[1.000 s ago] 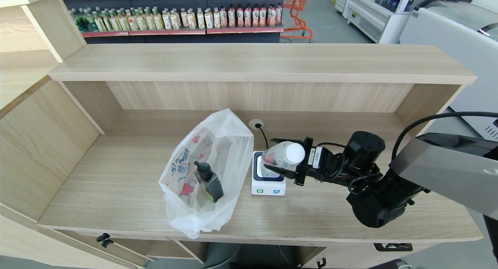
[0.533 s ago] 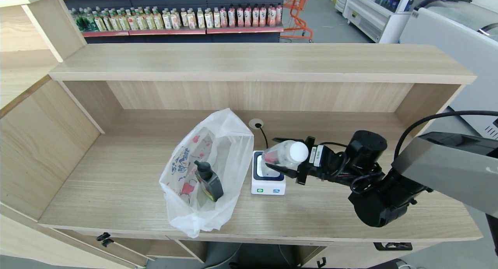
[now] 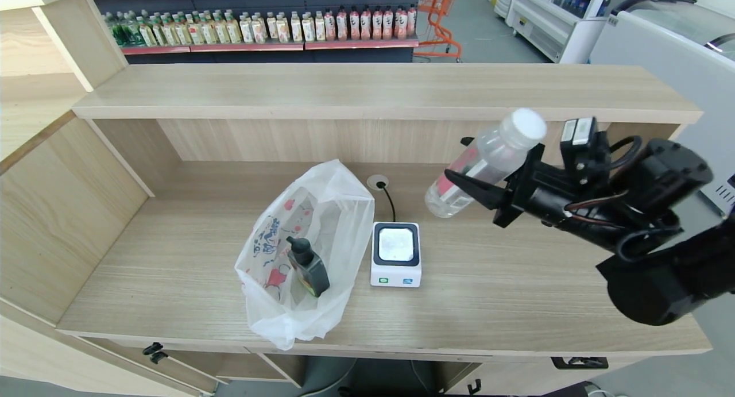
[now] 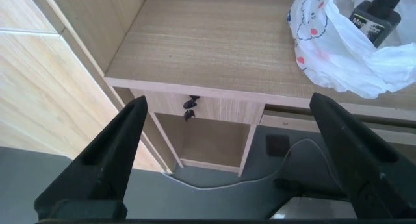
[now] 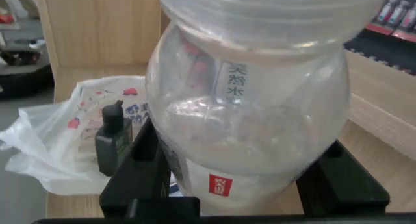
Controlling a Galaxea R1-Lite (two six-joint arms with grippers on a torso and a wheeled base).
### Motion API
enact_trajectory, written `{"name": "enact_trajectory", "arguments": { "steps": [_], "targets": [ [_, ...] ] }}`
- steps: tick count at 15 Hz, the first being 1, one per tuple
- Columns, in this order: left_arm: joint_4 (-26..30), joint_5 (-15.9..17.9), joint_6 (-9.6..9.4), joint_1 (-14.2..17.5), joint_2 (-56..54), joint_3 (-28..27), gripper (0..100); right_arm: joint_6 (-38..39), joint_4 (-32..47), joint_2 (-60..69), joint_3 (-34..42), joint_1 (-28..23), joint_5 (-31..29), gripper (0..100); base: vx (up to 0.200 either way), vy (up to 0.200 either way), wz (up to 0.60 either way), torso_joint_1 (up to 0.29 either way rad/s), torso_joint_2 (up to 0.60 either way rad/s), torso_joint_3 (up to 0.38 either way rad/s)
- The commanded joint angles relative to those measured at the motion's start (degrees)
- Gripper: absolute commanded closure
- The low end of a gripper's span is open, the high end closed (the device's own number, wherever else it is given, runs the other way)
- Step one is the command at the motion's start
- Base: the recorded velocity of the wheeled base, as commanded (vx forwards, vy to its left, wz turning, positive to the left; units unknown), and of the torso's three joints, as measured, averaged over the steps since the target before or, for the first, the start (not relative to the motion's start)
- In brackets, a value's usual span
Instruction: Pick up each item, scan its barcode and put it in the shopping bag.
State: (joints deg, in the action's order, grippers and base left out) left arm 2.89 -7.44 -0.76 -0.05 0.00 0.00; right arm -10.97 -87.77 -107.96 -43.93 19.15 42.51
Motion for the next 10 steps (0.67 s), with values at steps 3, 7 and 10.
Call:
{"name": "enact_trajectory", "arguments": {
  "steps": [3,7,10],
  "targets": [
    [0.0,0.0,-0.04,0.0,0.0,0.0,0,13.1,9.2,16.0,12.0,-0.3,-11.4,100,0.000,0.000,0.00,0.000,0.00,0.000],
    [-0.1,0.0,1.63,0.0,0.0,0.0,0,14.5,9.3,16.2,14.7,-0.3,-13.6,100,0.000,0.000,0.00,0.000,0.00,0.000],
    [-0.1,0.0,1.02,0.0,0.0,0.0,0,14.5,9.3,16.6,14.9,-0.3,-13.6,100,0.000,0.000,0.00,0.000,0.00,0.000]
  ]
}}
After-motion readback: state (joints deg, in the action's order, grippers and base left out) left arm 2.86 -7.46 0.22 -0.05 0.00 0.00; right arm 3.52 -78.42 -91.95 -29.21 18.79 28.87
